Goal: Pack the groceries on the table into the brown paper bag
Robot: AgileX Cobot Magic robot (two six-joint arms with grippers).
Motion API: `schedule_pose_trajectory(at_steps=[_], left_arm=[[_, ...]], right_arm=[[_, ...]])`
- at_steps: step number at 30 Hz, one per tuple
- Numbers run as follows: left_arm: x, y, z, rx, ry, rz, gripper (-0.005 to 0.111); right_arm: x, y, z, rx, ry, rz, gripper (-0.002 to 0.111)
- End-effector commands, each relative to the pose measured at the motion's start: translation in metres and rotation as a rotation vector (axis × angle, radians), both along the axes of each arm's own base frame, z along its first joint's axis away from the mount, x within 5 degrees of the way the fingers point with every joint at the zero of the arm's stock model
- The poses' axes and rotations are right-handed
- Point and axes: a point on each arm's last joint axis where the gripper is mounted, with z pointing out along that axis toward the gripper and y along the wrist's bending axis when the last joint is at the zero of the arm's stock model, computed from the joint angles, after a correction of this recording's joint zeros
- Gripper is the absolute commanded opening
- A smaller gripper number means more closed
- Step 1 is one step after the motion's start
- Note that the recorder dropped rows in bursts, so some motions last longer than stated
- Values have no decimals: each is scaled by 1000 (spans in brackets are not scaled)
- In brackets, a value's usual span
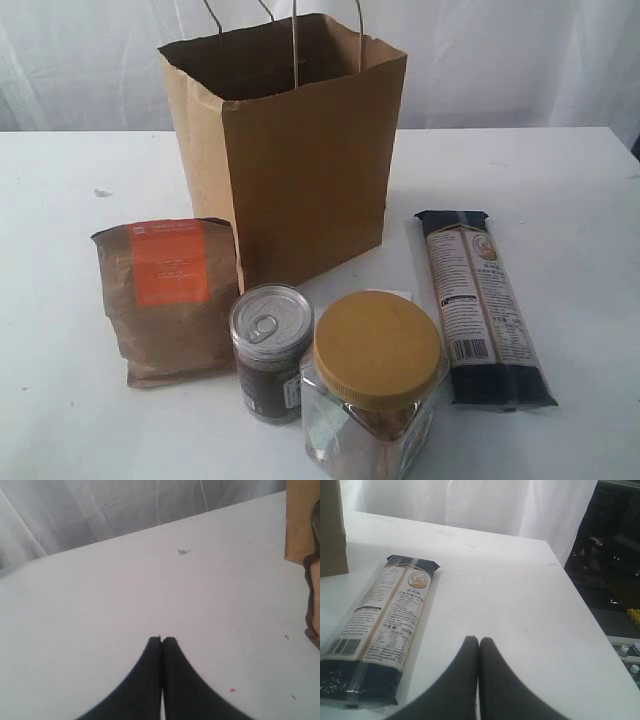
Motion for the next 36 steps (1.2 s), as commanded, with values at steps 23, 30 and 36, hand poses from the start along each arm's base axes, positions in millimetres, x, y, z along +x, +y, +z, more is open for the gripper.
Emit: schedule_pose_trajectory(at_steps=[23, 30, 36], left_arm=[[-2, 1, -7, -13, 69, 10, 0], [-2, 1, -7, -13, 69, 10, 0], [-2, 1, -7, -13, 69, 10, 0]], right_arm=[[2, 1, 16, 44, -180, 7, 0], [-5, -4, 54, 609, -623, 8, 0], [-20, -10, 78, 806, -935, 94, 0]])
